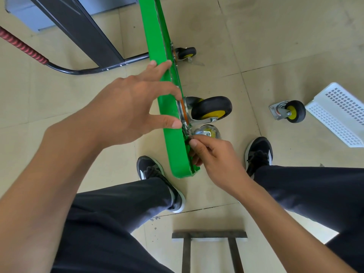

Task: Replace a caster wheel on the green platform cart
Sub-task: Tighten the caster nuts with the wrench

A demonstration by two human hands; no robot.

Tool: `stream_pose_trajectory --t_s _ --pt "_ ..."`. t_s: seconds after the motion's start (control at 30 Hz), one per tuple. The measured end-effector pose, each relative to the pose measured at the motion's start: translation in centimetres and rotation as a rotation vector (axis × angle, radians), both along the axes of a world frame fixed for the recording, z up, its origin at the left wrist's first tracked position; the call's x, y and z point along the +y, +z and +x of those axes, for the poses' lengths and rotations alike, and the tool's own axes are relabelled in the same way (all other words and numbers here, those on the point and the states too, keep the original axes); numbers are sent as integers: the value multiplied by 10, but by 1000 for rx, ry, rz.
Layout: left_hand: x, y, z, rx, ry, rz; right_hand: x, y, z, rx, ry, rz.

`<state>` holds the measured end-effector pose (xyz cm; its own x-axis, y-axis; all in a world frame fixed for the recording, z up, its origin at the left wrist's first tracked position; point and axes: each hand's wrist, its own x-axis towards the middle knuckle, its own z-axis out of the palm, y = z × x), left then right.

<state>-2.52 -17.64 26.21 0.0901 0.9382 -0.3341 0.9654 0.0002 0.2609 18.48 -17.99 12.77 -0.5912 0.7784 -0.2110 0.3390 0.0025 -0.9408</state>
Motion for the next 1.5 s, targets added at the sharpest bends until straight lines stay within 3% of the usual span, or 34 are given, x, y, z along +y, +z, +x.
stream_pose_trajectory --t_s 0.23,0.37,0.47,0.6,0.7,0.83,0.97,1.13,1.5 --pt "0 1 0 -1 3 3 1 1 -9 -111 2 200" --pt "1 0 0 8 0 0 0 10 -12 -190 -46 212" --pt "0 0 0 1 -1 -2 3 33 -12 -204 -45 4" --pt "1 0 0 12 -8 -10 18 67 -14 -49 -101 -573" --pt "1 0 0 13 -16 -5 26 72 -10 -23 -29 -667" --pt "0 -1 0 5 -15 0 24 64 8 -31 2 -597" --pt "0 -1 -1 -2 -17 7 13 37 16 -44 -37 -346" --pt "0 -1 0 -7 -4 8 6 10 13 -53 -55 -179" --pt "1 -2 -2 -3 -11 21 4 0 1 3 18 -48"
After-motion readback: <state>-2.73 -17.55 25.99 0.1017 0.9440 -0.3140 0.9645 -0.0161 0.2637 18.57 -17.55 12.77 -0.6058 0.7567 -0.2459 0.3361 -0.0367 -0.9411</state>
